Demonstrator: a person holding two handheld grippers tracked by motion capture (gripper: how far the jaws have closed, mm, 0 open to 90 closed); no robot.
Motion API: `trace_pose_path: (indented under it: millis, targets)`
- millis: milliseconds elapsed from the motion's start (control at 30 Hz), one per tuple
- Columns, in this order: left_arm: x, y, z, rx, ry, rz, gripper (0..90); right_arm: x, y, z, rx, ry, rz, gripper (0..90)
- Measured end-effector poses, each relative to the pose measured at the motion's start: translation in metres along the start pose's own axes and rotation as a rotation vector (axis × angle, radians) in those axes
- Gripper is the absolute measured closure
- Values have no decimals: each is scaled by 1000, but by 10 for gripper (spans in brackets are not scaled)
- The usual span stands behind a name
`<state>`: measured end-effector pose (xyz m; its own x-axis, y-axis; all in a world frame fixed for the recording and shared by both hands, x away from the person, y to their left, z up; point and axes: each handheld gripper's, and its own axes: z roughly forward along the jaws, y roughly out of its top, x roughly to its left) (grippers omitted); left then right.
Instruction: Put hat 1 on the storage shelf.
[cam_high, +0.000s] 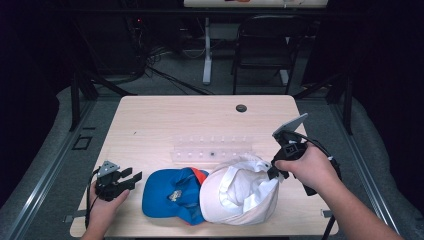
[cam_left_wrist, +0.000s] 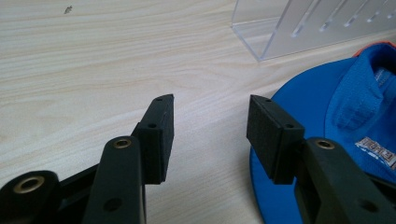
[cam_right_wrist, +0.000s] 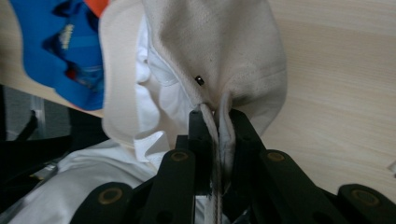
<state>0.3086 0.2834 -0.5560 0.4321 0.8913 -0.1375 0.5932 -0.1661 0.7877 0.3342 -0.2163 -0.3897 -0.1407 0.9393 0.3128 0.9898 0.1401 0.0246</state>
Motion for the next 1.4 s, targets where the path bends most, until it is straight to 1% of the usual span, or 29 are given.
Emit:
trace_pose_path:
  millis: [33,67,100,133,200,233,267,300,367,400,433,500,533,567,600,633,667,733,767,800,867,900,933,967,1000,1033,1133,1233,1400]
  targets:
    - [0,0,0,0,0,-1,518,1,0,-4,0,42,1,813]
    - [0,0,0,0,0,-1,518,2,-1,-4,-16,67,22,813]
    - [0,0,0,0,0,-1,518,2,-1,-5,-13,89,21,813]
    - [0,0,0,0,0,-1,518,2,-1,-5,-13,89,21,813]
    - [0,0,0,0,0,-1,518,2,-1,-8,-8,146,31,813]
    - [0,0,0,0,0,-1,518,2,-1,-8,-8,146,31,813]
    - [0,0,0,-1,0,-1,518,2,0,-10,-4,186,42,813]
    - [1,0,-1,9,-3,0,518,2,0,-10,-2,205,45,813]
    - [1,0,-1,9,-1,0,518,0,0,-13,-3,235,36,814]
    - [1,0,-1,8,-1,0,518,0,0,-13,-3,235,36,814]
    - [1,0,-1,9,-3,0,518,0,0,-15,0,281,45,813]
    - [0,0,-1,9,-3,0,518,0,0,-17,-10,325,54,814]
    - [0,0,-1,9,-2,0,518,0,0,-17,-10,325,54,814]
    - [0,0,-1,9,-1,0,518,1,-1,-18,-14,366,62,813]
    - [0,0,-1,9,-1,0,518,1,-1,-18,-14,366,62,813]
    - [0,0,-1,8,-2,0,518,2,-1,-19,-16,394,63,814]
    - [0,0,-1,9,-2,1,518,2,-1,-19,-16,394,63,814]
    - [0,0,-1,8,-2,1,518,2,0,-21,-14,436,69,814]
    - [0,0,-1,8,-2,1,518,2,0,-21,-14,436,69,814]
    - [0,0,0,-1,1,0,518,2,0,-23,-14,469,63,814]
    - [0,0,0,8,-1,2,518,3,0,-25,-17,494,55,814]
    - [-1,0,0,2,-1,1,518,5,-1,-27,-29,505,65,813]
    - [-1,0,0,2,-1,1,518,5,-1,-27,-29,505,65,813]
    - [-1,0,-1,11,-2,5,518,5,0,-31,-34,530,56,814]
    - [-1,0,0,-3,2,3,518,5,0,-33,-40,536,57,813]
    - [-1,0,0,-1,2,7,518,4,0,-35,-41,547,46,813]
    - [-2,0,0,-4,0,8,518,2,0,-41,-56,551,46,813]
    - [-2,1,0,10,-1,12,518,-3,-1,-54,-96,565,62,813]
    - [-3,0,0,10,0,12,517,-9,0,-64,-126,577,81,813]
